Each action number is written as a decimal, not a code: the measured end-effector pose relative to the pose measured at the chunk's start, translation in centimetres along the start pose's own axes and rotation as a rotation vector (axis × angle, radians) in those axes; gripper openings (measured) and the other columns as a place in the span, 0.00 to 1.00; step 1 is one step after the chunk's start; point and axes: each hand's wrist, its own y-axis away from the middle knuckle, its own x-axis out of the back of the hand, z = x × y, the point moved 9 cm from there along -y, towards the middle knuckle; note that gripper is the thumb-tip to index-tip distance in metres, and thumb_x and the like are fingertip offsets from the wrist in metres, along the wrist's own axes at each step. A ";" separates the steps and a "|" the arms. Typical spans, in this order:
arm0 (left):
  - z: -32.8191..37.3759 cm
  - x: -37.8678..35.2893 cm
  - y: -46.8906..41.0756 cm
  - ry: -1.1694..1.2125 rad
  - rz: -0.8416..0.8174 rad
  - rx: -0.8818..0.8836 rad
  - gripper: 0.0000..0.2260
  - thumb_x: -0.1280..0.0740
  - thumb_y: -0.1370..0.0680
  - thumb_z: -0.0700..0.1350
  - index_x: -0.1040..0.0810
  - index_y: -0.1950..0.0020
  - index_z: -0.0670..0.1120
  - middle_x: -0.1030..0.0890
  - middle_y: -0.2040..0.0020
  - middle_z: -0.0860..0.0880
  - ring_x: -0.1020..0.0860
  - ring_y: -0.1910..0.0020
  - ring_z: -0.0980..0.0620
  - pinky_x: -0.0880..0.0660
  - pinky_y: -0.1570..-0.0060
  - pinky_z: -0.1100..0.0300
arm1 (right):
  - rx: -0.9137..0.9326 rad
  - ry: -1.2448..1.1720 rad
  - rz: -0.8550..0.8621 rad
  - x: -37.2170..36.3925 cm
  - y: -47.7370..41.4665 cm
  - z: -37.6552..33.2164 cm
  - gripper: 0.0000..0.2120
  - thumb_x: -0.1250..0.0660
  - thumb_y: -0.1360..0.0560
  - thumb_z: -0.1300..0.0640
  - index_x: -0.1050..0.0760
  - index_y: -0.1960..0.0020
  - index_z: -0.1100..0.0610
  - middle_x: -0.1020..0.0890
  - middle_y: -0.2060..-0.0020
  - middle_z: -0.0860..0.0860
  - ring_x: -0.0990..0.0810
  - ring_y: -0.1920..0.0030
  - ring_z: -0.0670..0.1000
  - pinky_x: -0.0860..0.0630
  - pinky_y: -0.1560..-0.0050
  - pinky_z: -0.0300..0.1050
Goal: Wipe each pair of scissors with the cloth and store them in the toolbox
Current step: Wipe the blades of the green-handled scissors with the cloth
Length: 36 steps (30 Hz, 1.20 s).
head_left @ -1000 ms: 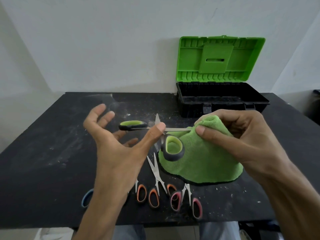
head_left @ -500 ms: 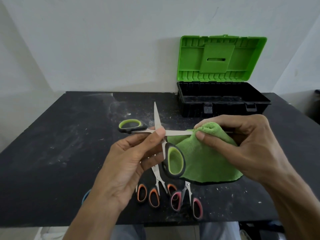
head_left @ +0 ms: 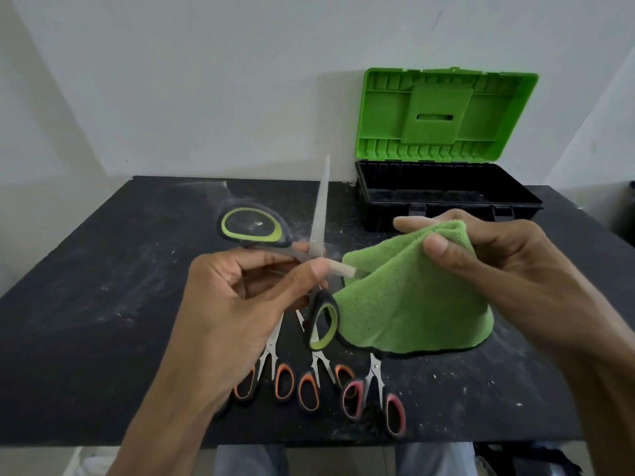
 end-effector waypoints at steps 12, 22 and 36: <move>-0.6 -2.3 0.2 0.036 -0.109 -0.071 0.05 0.25 0.32 0.41 0.13 0.57 0.45 0.12 0.59 0.47 0.14 0.59 0.50 0.20 0.62 0.63 | -0.025 -0.027 0.100 -1.9 -0.5 -0.9 0.12 0.20 0.35 0.54 0.10 0.52 0.53 0.09 0.56 0.48 0.10 0.55 0.49 0.13 0.51 0.44; -1.5 -2.4 0.5 0.116 -0.133 0.042 0.06 0.25 0.34 0.42 0.13 0.59 0.42 0.13 0.60 0.45 0.15 0.63 0.50 0.19 0.66 0.61 | -0.136 0.073 -0.088 -3.4 -0.1 0.3 0.15 0.22 0.27 0.44 0.11 0.56 0.56 0.17 0.61 0.72 0.22 0.64 0.76 0.25 0.68 0.68; -2.4 -1.2 0.7 0.150 -0.015 0.056 0.07 0.25 0.34 0.41 0.13 0.59 0.39 0.12 0.56 0.46 0.14 0.58 0.47 0.17 0.61 0.60 | -0.255 -0.009 -0.172 -3.1 0.2 1.3 0.08 0.24 0.27 0.54 0.10 0.50 0.53 0.09 0.55 0.55 0.10 0.54 0.61 0.16 0.46 0.70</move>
